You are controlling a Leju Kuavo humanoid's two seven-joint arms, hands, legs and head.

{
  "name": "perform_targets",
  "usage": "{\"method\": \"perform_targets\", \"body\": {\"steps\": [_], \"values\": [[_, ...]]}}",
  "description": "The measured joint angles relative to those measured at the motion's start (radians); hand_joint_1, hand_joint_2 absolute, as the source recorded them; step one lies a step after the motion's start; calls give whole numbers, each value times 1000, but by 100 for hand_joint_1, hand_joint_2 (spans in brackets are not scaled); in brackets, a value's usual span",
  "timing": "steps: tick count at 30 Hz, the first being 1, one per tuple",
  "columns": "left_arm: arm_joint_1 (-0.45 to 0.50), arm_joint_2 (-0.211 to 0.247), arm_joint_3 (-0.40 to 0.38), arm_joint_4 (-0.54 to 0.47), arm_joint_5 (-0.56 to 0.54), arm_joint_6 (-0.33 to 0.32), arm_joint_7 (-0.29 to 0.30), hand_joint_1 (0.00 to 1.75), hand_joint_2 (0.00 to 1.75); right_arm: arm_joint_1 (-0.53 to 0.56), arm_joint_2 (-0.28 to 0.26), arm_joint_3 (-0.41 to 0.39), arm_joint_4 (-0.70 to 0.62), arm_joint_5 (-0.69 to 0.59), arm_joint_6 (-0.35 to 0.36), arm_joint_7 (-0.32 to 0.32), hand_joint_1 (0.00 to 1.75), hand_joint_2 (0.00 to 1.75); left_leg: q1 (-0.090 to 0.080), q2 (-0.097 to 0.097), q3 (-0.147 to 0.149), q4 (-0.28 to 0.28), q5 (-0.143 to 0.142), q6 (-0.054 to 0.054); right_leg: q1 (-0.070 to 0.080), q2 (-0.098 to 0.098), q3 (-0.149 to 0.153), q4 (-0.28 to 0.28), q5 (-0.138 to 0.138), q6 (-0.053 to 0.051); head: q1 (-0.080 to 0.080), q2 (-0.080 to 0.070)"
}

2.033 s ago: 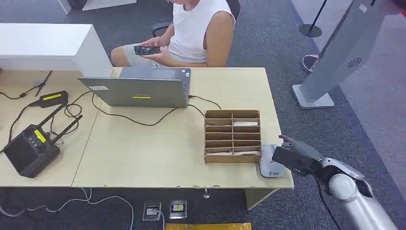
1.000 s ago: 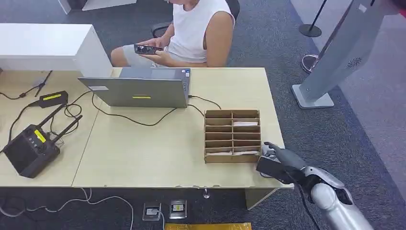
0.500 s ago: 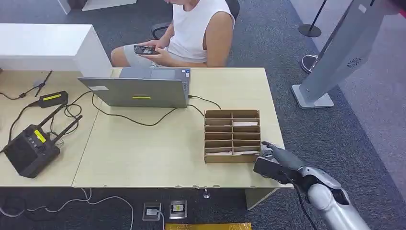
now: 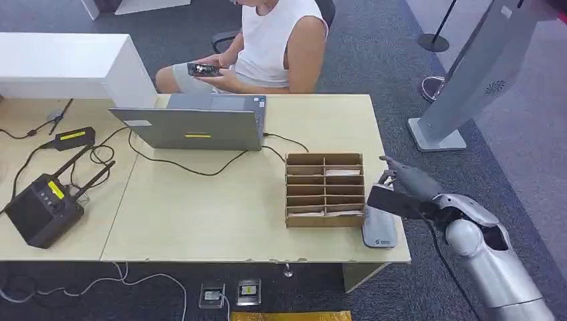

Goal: Pass the card to the sensor for recognition and then transmit it.

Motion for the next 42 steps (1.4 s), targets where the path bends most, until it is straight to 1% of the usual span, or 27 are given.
{"method": "perform_targets", "body": {"steps": [4, 9, 12, 15, 21, 25, 29, 31, 35, 42], "values": [[0, 0, 0, 0, -14, 0, -4, 0, 0, -58, -11, -11, 0, 22, -16, -22, 175, 175, 0, 0, -1, 0, 0, 0, 0, 1, -1, 0, 0, 0, -1, 0], [0, 0, 1, 0, -40, 0, -17, 0, 0, -222, -32, -9, 10, 26, -27, -64, 175, 175, 0, 1, -1, 0, 0, 0, 0, 1, -1, 0, 0, 0, 0, 0], [-1, 0, 4, 0, -50, -4, -18, 0, 0, -316, -29, -2, 32, 40, -46, -86, 175, 175, 0, 0, -2, 0, 0, 0, 0, 0, -1, 1, 0, 0, 0, 0], [-9, 0, 10, 0, -62, -15, -18, 0, 0, -394, -19, 25, 75, 61, -76, -106, 175, 175, 0, 0, -2, 0, 0, 0, 0, -1, -1, 1, 0, 0, 0, 0], [-27, -3, 17, -1, -84, -31, -18, 0, 0, -502, 37, 90, 177, 95, -163, -132, 175, 175, 0, 0, -3, 0, 0, 0, 0, 0, -1, 1, 0, 0, 0, 0], [-39, -6, 18, -1, -98, -33, -18, 0, 0, -601, 100, 139, 298, 96, -267, -162, 175, 175, 0, 0, -3, 0, 1, 0, 0, 0, -2, 1, 0, 0, -1, 0], [-45, -10, 18, -1, -109, -37, -18, 0, 0, -669, 161, 177, 406, 96, -325, -167, 175, 175, 1, -1, -3, 0, 1, 0, 1, -1, -2, 1, 0, 0, 0, 0], [-48, -11, 19, -1, -112, -37, -18, 0, 0, -689, 182, 193, 449, 96, -333, -168, 175, 175, 1, -1, -3, 0, 1, 0, 1, -2, -2, 1, 0, 0, 0, 0], [-50, -11, 19, -2, -117, -47, -18, 0, 0, -703, 209, 210, 499, 96, -357, -169, 175, 175, 1, -2, -3, 0, 1, 0, 1, -2, -2, 1, 0, 0, 0, 0], [-67, -15, 19, -9, -132, -65, -18, 0, 0, -714, 270, 244, 615, 108, -430, -174, 175, 175, 1, -2, -3, 0, 1, 0, 1, -1, -2, 1, 0, 0, 0, 0]]}}
